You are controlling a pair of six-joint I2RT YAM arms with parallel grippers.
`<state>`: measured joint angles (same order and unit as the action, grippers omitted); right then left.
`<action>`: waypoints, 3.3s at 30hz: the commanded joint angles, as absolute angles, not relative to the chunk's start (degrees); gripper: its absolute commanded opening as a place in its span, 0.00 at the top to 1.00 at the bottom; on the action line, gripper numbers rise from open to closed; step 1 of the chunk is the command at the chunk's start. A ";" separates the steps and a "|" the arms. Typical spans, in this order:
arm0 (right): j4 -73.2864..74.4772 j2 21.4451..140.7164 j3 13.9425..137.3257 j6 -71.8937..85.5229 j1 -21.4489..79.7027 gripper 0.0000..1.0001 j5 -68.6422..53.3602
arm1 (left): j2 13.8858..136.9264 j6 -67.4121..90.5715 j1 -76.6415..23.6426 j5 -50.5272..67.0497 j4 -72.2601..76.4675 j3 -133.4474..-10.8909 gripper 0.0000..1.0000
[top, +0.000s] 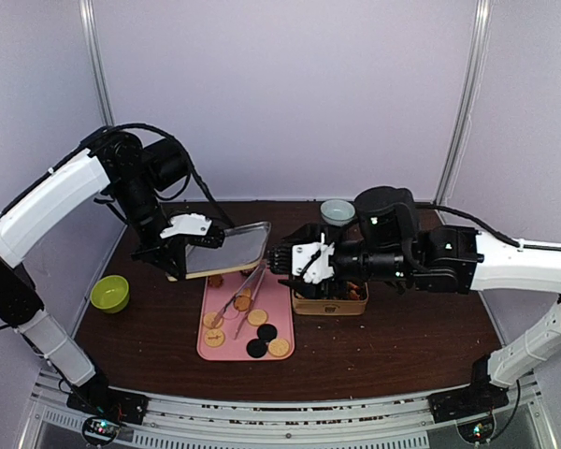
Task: Pack the cookies
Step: Pick up the box lid from the center of the board, then pass from the left arm to the right
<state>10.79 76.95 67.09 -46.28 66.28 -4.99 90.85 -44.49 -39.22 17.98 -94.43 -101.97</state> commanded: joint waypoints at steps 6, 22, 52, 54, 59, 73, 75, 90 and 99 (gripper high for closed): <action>12.47 84.03 70.85 -57.49 69.20 0.39 5.57 | 88.43 -46.79 -42.03 16.79 -94.92 -101.18 1.00; 3.66 90.78 72.82 -62.23 72.24 0.48 14.63 | 87.80 -46.98 -45.00 16.20 -94.92 -99.03 1.00; 5.25 84.51 68.34 -56.68 69.53 0.36 1.91 | 88.16 -46.67 -46.75 16.26 -94.92 -99.91 1.00; 7.17 86.24 70.28 -58.11 69.60 0.37 2.40 | 88.07 -46.67 -46.82 16.11 -94.92 -100.14 1.00; 9.79 88.89 72.60 -61.29 70.10 0.41 3.82 | 87.87 -46.85 -46.93 15.87 -94.92 -100.26 1.00; 2.54 92.76 72.77 -62.63 72.02 0.84 11.29 | 87.04 -46.86 -47.46 15.65 -94.90 -99.68 1.00; 0.69 93.02 72.77 -62.82 72.23 0.91 12.17 | 87.09 -46.82 -47.56 15.57 -94.92 -99.50 1.00; -3.73 90.76 71.23 -49.92 69.90 1.00 14.25 | 84.75 -38.50 -39.22 -7.57 -75.68 -100.93 0.02; 8.02 88.62 78.22 -17.55 58.71 0.98 2.66 | 79.54 -32.79 -29.60 -5.69 -61.49 -104.13 0.02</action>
